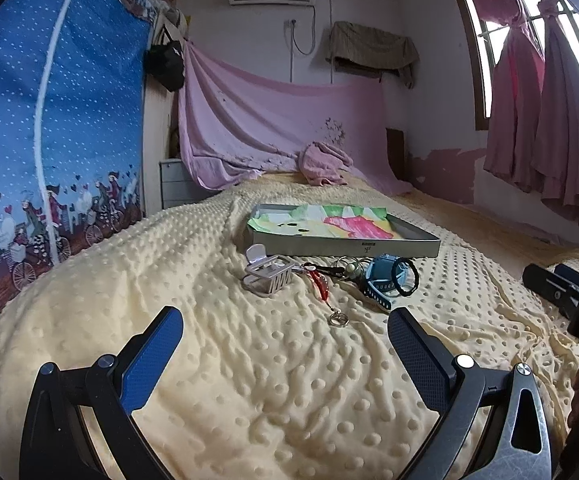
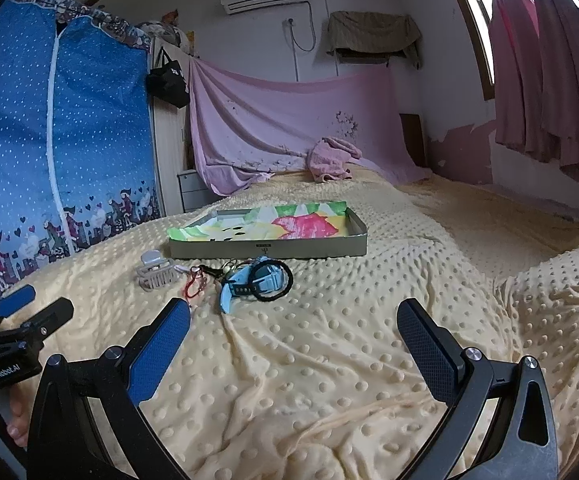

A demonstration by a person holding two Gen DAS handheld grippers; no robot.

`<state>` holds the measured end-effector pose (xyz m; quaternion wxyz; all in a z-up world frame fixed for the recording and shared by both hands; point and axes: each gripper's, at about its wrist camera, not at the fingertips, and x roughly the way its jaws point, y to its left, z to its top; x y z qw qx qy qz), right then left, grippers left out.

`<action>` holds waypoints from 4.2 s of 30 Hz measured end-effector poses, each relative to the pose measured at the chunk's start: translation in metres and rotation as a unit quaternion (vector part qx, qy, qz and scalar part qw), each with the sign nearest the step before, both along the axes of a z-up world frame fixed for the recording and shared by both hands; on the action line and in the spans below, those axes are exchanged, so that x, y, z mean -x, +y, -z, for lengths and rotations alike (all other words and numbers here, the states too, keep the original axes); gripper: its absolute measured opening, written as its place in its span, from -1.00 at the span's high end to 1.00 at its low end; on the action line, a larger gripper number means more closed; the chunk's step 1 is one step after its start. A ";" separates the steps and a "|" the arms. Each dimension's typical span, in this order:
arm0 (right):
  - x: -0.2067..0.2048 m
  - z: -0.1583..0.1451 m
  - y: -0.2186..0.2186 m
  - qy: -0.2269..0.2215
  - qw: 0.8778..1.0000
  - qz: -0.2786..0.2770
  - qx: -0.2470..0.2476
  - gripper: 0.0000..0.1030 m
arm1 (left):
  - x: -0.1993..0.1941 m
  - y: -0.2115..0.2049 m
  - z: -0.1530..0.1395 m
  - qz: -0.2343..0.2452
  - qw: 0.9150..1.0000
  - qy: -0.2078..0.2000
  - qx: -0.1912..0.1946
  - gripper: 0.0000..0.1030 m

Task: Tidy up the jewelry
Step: 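Close the left tool on the silver ring while the right grasps the black hair tie, then carry the ring into the tray and open the left tool while the right drops the hair tie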

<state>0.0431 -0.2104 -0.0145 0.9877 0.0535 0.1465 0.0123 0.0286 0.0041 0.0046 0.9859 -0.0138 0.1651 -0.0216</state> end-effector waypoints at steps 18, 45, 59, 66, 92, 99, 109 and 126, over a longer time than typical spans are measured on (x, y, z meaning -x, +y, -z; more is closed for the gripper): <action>-0.101 -0.018 -0.001 0.041 0.996 -0.072 0.013 -0.98 | -0.090 -0.021 0.008 0.045 0.998 0.052 0.015 -1.00; -0.204 0.079 0.030 0.205 0.964 -0.166 -0.010 -0.20 | -0.145 -0.038 0.065 0.144 0.967 0.203 0.057 0.23; -0.196 0.077 0.030 0.193 0.967 -0.169 0.002 0.41 | -0.144 -0.030 0.065 0.139 0.968 0.200 0.070 0.61; -0.186 0.073 0.028 0.174 0.969 -0.176 -0.003 0.80 | -0.134 -0.030 0.056 0.149 0.972 0.168 0.067 0.61; -0.259 0.002 0.035 0.110 0.975 -0.193 -0.005 0.86 | -0.264 -0.024 -0.019 0.102 0.981 0.148 0.075 0.61; -0.319 0.025 0.050 0.187 0.963 -0.191 -0.021 0.85 | -0.331 -0.003 0.013 0.075 0.957 0.249 0.126 0.61; -0.338 0.043 0.059 0.242 0.954 -0.175 0.007 0.72 | -0.339 0.000 0.022 0.072 0.954 0.261 0.127 0.57; -0.245 0.004 0.027 0.067 0.991 -0.112 -0.035 -0.49 | -0.245 0.016 -0.014 0.022 0.987 0.103 0.118 -0.97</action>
